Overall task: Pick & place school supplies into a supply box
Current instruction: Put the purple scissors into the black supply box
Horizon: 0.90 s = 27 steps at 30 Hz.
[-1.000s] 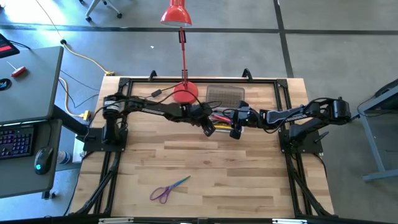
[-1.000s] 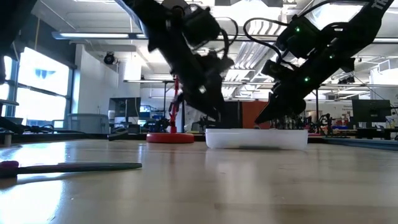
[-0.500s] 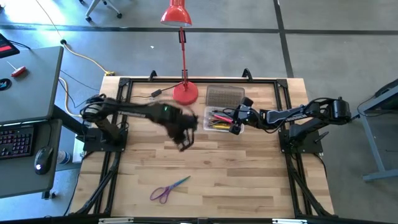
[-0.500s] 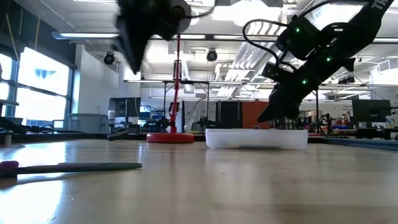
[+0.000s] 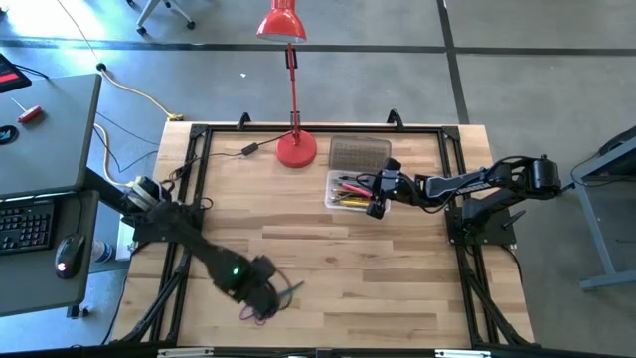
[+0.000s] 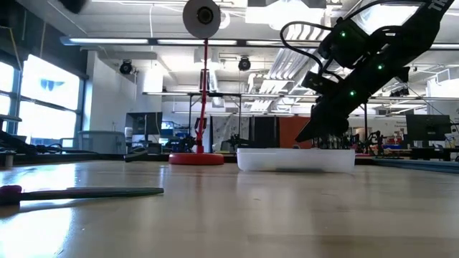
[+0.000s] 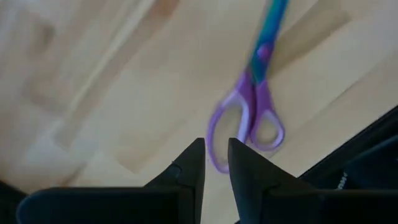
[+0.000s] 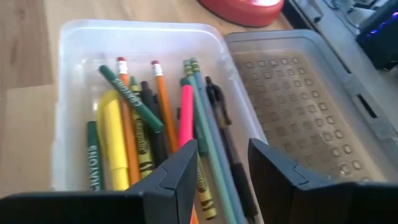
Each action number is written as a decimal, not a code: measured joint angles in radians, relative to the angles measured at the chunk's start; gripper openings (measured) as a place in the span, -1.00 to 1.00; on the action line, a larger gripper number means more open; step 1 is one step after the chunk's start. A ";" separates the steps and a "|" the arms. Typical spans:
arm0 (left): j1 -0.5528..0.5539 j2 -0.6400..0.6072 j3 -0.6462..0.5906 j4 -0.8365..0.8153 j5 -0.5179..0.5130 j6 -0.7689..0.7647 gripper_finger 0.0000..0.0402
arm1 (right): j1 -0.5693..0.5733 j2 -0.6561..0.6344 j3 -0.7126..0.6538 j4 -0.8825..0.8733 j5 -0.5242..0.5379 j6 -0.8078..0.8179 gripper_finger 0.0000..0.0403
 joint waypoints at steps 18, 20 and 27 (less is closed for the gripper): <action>-0.090 0.010 -0.239 0.367 0.004 0.025 -0.51 | 0.000 0.000 0.000 0.007 -0.023 0.000 -0.40; -0.090 0.010 -0.269 0.399 0.004 0.030 -0.51 | 0.000 0.000 0.000 0.007 -0.023 0.000 -0.40; -0.090 0.010 -0.342 0.409 0.004 0.033 -0.51 | 0.000 0.000 0.000 0.007 -0.023 0.000 -0.40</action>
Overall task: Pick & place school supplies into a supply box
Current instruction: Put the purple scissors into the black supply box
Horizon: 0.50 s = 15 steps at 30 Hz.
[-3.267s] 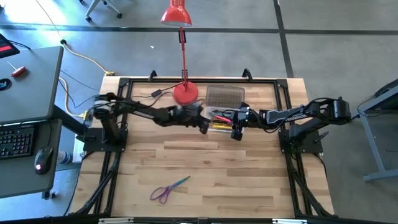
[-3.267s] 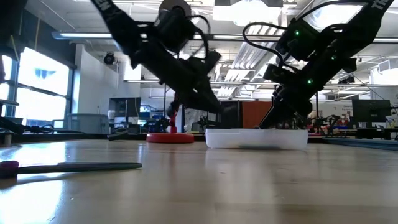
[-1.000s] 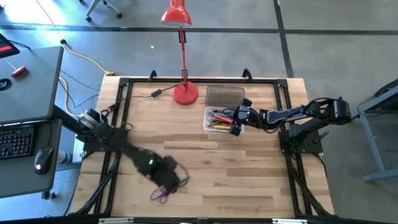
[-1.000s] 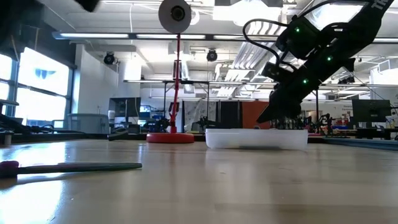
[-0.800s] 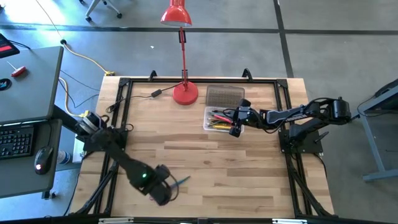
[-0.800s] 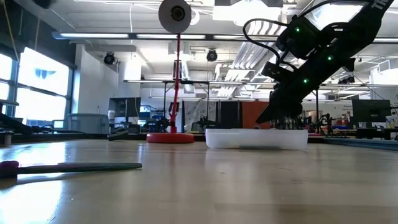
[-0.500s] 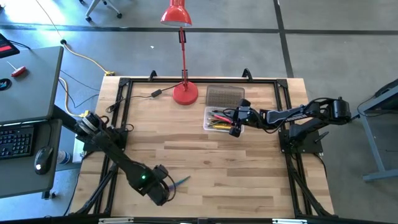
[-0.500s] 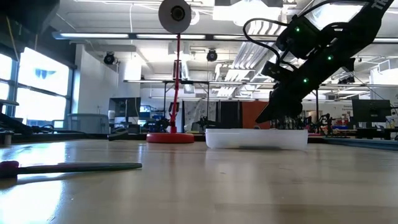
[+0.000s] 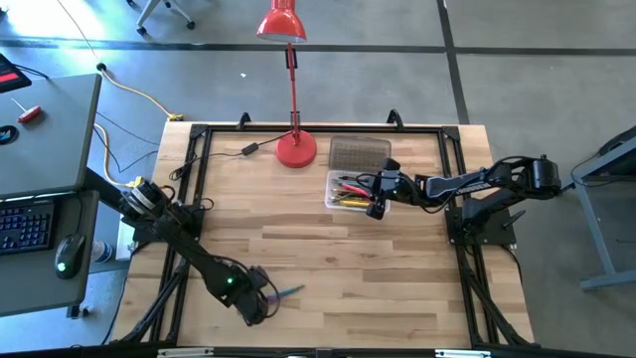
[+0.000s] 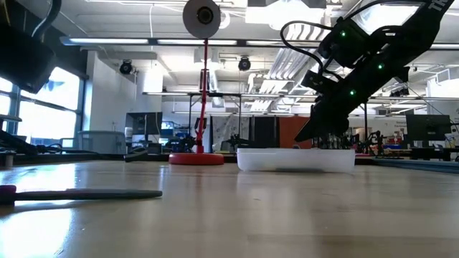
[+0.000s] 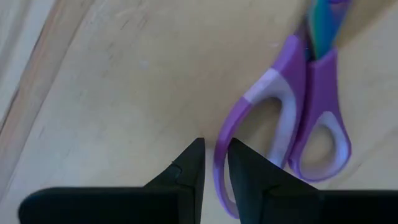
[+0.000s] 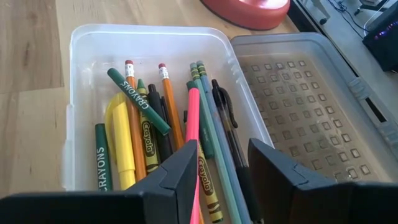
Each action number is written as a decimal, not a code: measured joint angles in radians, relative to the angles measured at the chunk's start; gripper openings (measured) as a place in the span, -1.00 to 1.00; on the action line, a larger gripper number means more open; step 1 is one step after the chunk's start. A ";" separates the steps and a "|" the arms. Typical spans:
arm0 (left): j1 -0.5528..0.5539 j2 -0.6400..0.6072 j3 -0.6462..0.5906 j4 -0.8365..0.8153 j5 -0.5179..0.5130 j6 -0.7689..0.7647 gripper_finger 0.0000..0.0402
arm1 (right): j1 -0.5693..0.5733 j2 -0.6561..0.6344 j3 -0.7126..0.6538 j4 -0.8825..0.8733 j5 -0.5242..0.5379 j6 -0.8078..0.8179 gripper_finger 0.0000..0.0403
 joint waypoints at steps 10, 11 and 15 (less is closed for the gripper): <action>0.002 -0.008 -0.065 0.084 -0.068 0.027 -0.52 | 0.000 0.000 0.000 0.000 0.000 0.000 -0.40; 0.008 -0.008 -0.073 0.093 -0.066 0.033 -0.55 | 0.000 0.000 0.000 0.000 0.000 0.000 -0.40; 0.025 -0.008 -0.085 0.096 -0.045 0.093 -0.84 | 0.000 0.000 0.000 0.001 0.000 0.000 -0.40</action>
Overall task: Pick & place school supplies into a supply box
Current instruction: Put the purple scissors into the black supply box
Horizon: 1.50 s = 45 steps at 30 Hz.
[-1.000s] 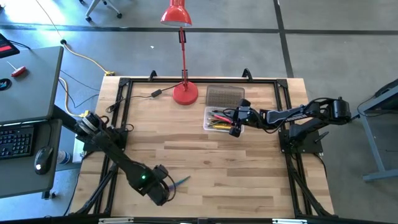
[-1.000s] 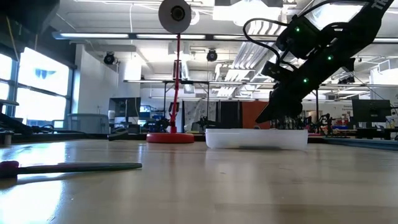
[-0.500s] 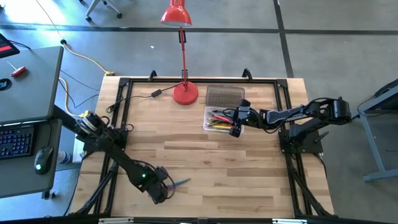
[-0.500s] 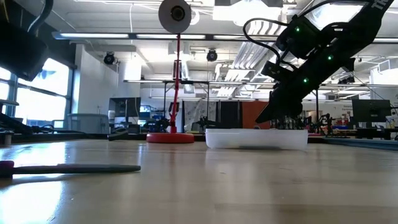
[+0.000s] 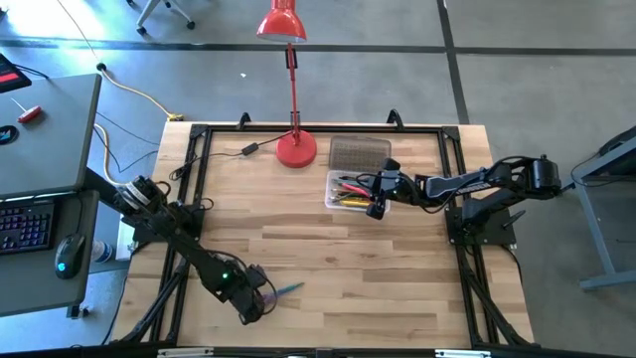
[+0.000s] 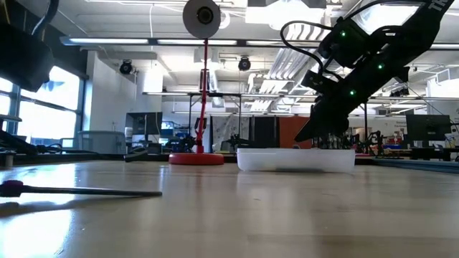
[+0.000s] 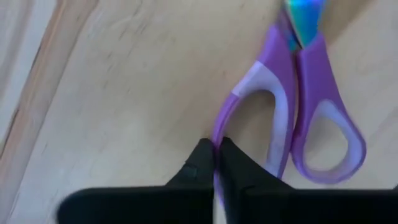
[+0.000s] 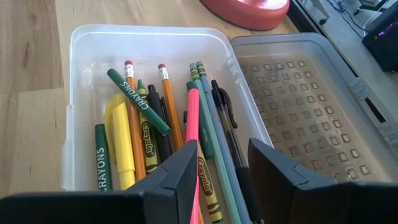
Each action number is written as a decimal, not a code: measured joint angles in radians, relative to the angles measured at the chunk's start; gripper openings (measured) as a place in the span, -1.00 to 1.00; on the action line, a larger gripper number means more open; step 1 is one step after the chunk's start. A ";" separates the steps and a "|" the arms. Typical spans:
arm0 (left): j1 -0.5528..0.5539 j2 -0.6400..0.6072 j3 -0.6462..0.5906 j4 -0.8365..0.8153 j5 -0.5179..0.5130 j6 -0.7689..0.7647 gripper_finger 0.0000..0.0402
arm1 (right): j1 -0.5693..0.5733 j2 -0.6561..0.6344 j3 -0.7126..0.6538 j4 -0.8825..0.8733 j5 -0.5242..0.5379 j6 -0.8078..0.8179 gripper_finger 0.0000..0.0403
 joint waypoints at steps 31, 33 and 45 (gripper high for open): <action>0.804 0.008 0.370 0.025 -0.320 1.169 -0.92 | 0.000 -0.452 0.023 0.051 -0.599 0.042 -0.40; 0.857 0.016 0.370 0.083 -0.291 1.231 -0.94 | 0.000 -0.477 0.023 0.051 -0.599 0.068 -0.40; 0.934 0.269 0.514 0.199 -0.203 1.355 -0.90 | 0.000 -0.475 0.022 0.012 -0.449 0.083 -0.40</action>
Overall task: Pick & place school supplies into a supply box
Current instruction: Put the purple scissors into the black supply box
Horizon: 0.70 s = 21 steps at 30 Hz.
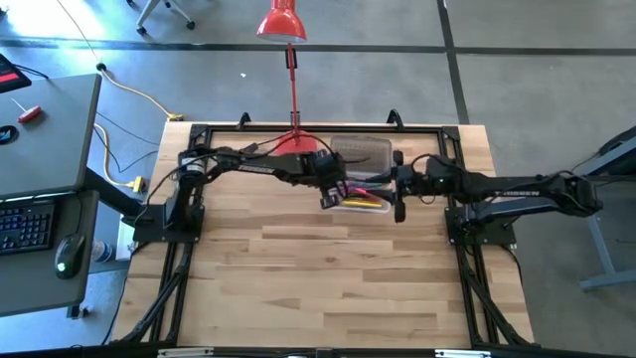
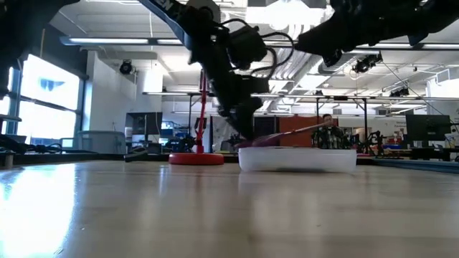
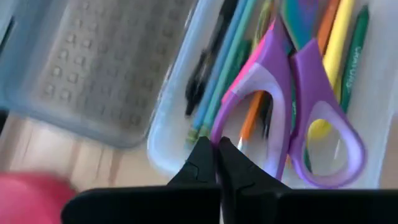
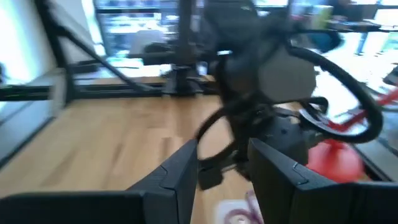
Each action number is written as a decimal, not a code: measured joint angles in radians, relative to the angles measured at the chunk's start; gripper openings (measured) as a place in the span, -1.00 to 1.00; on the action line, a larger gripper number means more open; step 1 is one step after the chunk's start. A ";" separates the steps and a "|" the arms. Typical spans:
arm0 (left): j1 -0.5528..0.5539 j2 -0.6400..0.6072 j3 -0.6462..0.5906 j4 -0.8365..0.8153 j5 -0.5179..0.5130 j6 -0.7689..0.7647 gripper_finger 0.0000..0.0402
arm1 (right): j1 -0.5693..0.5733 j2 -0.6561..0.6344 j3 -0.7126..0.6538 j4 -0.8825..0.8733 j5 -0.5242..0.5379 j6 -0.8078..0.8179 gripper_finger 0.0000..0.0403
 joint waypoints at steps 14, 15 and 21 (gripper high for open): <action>-0.004 0.068 0.104 -0.057 0.003 0.067 -0.71 | 0.000 0.008 -0.001 -0.055 0.097 0.003 -0.40; -0.004 0.068 0.102 -0.076 0.003 0.062 -0.70 | 0.000 0.008 -0.001 -0.055 0.096 0.003 -0.40; -0.006 0.068 0.103 -0.156 0.036 -0.008 -0.70 | 0.000 0.008 -0.001 -0.052 0.090 0.003 -0.40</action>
